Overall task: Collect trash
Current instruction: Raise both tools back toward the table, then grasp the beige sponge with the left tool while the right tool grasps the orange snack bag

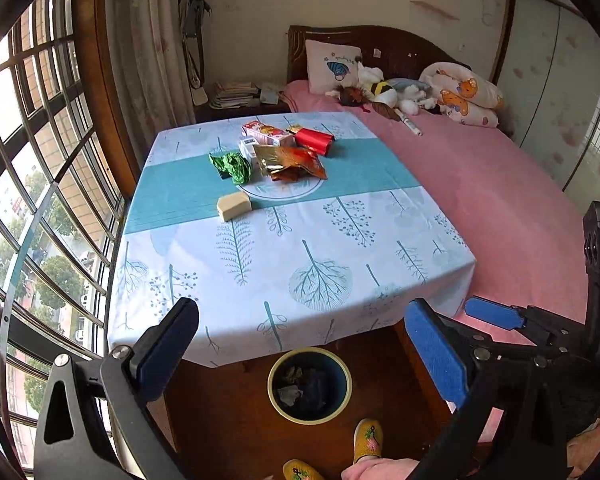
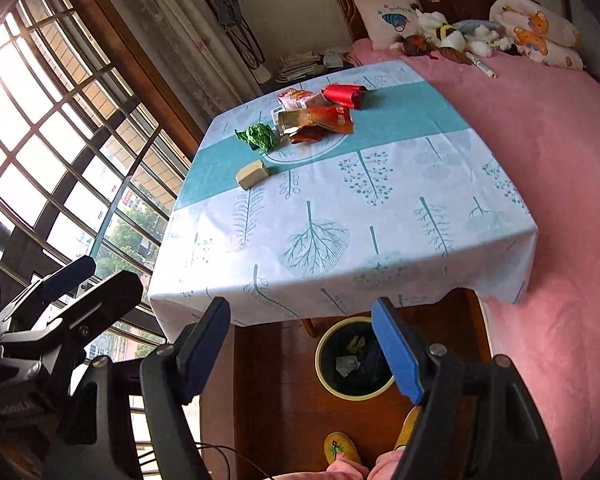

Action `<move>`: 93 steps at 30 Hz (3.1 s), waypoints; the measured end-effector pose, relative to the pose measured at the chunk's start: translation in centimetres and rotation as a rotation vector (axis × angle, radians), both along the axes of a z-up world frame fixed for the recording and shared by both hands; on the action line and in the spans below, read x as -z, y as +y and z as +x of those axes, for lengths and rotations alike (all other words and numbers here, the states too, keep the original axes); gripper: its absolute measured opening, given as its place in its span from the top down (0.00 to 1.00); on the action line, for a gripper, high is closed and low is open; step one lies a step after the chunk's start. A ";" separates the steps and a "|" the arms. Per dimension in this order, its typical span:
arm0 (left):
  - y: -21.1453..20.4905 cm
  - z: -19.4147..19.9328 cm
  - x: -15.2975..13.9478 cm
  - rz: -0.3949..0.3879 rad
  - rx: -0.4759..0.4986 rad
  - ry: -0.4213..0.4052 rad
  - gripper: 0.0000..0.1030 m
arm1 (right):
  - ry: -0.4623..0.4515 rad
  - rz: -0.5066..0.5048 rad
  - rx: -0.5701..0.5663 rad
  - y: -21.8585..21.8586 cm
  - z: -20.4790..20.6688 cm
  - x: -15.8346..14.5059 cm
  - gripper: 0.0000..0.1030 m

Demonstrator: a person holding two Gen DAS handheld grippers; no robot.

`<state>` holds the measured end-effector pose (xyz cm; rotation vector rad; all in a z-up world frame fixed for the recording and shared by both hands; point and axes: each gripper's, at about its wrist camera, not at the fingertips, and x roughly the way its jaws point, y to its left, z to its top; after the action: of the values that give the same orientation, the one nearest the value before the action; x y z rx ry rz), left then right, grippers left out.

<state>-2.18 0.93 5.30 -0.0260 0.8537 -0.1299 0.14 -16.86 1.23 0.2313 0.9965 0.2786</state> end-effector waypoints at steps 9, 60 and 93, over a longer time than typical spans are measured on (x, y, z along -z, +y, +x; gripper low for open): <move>3.5 2.8 -1.0 -0.026 -0.124 -0.022 0.01 | -0.105 -0.090 -0.011 1.5 2.9 -2.4 0.28; 9.6 34.0 19.9 -0.148 -0.709 0.427 0.08 | -0.192 -0.337 -0.679 10.2 43.8 13.9 0.82; 5.2 27.8 14.7 -0.165 -0.535 0.374 0.43 | 0.147 0.227 -0.420 0.9 39.2 8.2 0.98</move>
<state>25.59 6.13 -9.43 -0.4415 1.1783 0.3179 39.34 -15.96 -6.94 0.2499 1.1557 0.7686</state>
